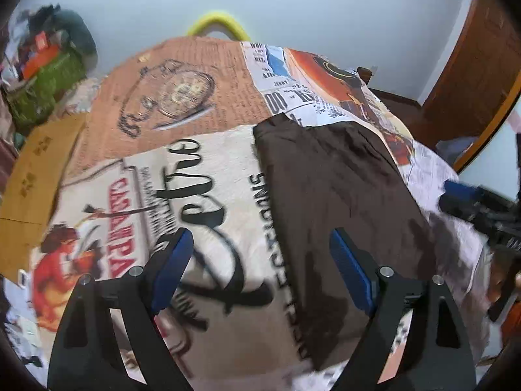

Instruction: Fold small clothes

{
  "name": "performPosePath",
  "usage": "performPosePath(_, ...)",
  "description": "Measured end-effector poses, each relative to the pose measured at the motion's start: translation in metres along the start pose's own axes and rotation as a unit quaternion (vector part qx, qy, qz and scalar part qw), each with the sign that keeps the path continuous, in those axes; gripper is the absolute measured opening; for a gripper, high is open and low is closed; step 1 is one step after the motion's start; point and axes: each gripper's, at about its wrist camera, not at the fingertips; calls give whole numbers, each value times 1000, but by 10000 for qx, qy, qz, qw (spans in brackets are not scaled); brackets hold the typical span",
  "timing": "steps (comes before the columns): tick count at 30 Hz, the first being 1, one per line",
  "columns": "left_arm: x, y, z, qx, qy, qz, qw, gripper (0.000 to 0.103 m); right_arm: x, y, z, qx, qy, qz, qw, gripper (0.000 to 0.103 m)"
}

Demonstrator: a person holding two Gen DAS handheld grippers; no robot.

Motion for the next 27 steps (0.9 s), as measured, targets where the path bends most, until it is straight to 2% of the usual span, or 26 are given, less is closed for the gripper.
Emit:
performPosePath(4,7,0,39,-397,-410,-249,9981,85,6,10,38,174,-322,342,9987,70)
performPosePath(6,7,1,59,-590,-642,-313,9957,77,7,11,54,256,-466,416,9977,70)
performPosePath(7,7,2,65,-605,-692,-292,9953,76,6,12,59,277,-515,419,9974,70)
performPosePath(9,8,8,68,-586,-544,-99,9967,76,6,10,68,373,-562,423,9968,71)
performPosePath(11,10,11,68,-740,-482,-28,9961,76,6,9,68,436,-476,352,9973,73)
performPosePath(18,17,7,80,-1189,-555,-359,9907,60,8,4,69,545,-455,335,9969,70)
performPosePath(20,18,5,79,-1238,-546,-409,9900,54,8,7,63,538,-434,400,9968,67)
performPosePath(22,19,5,77,-1276,-544,-402,9895,52,5,13,52,521,-331,491,9969,67)
performPosePath(27,16,10,69,-1186,-448,-244,9916,47,3,14,59,407,-506,174,9977,67)
Point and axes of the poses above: each gripper's, at about its wrist camera, not at the fingertips, and z roughly the way its jaws point, y to its right, x to its top
